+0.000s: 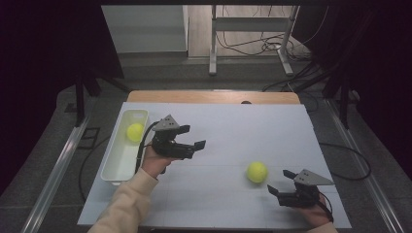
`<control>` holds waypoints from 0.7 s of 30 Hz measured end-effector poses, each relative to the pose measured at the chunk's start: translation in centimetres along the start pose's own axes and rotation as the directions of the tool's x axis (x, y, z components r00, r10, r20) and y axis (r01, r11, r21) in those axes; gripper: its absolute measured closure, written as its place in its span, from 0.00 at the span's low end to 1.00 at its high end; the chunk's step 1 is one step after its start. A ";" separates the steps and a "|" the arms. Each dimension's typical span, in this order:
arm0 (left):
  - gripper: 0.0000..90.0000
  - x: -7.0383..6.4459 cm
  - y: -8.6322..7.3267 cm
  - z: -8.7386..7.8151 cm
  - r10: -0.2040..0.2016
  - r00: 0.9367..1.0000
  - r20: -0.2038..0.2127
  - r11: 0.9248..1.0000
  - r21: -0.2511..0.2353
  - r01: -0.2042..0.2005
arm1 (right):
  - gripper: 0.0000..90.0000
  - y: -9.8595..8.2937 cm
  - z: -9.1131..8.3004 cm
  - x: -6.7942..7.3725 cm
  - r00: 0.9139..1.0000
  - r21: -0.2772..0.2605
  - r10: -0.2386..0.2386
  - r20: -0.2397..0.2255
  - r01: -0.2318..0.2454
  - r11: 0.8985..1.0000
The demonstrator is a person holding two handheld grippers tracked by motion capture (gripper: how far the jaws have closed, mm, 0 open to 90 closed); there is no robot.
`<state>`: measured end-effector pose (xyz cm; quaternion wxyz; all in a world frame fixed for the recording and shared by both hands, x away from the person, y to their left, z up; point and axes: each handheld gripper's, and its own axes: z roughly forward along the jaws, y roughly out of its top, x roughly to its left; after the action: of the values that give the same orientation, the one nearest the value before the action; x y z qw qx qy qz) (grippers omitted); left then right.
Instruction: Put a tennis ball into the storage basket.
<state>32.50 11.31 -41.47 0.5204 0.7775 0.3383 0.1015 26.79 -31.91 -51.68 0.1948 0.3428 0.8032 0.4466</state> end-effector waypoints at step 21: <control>0.17 -0.5 -0.2 3.6 0.011 0.999 0.051 0.999 0.050 -0.013 | 0.18 0.3 0.4 -0.3 1.000 -0.006 0.001 -0.002 -0.001 1.000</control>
<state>33.86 8.40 -43.08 0.5086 0.7946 0.3227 0.0762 27.35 -31.83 -51.66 0.1947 0.3420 0.8018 0.4497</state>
